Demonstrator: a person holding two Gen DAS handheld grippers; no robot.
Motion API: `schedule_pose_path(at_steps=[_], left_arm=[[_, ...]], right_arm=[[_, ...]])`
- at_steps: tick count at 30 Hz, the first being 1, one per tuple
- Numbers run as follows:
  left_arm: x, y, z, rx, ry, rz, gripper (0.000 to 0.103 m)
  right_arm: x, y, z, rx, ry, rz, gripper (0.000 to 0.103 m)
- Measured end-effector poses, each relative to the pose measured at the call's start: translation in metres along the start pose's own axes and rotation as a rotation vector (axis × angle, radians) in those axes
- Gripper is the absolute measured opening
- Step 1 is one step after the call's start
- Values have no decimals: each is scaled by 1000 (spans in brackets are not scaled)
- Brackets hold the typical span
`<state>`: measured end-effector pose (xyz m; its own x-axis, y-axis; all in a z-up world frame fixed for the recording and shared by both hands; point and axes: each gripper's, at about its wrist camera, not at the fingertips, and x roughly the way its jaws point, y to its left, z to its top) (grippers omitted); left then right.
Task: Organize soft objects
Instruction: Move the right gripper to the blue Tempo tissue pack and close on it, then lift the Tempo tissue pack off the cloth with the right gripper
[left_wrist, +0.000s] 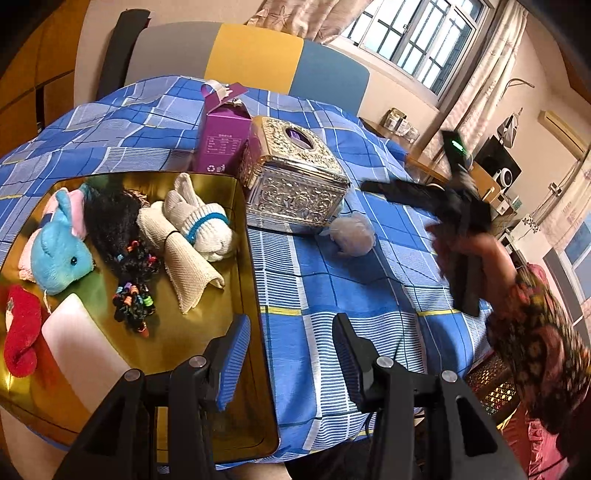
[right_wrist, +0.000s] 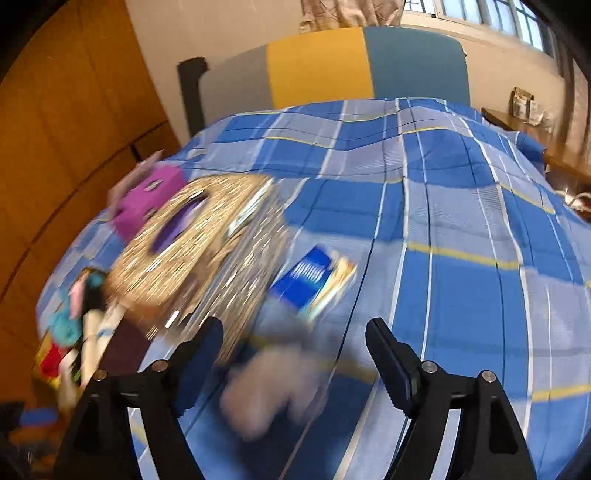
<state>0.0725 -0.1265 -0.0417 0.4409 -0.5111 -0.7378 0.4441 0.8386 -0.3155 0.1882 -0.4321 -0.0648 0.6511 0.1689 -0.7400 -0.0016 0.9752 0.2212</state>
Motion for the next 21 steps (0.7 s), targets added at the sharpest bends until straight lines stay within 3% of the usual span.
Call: schedule_pose_path(at_steps=[4, 5, 8, 14, 16, 21], left_arm=[[0, -6, 1, 20, 1, -4, 47], [1, -7, 1, 23, 4, -4, 47], [4, -7, 2, 14, 16, -12, 47], [12, -10, 1, 21, 38, -26, 47], [14, -12, 1, 23, 42, -34, 47], [15, -18, 4, 30, 36, -38, 47]], right_arm=[[47, -11, 23, 53, 123, -87, 81], [57, -17, 27, 107, 155, -76, 73], [69, -34, 32, 258, 165, -40, 70], [88, -50, 37, 414, 200, 4, 69], [99, -54, 35, 443, 242, -3, 68], [107, -51, 43, 423, 231, -38, 67]])
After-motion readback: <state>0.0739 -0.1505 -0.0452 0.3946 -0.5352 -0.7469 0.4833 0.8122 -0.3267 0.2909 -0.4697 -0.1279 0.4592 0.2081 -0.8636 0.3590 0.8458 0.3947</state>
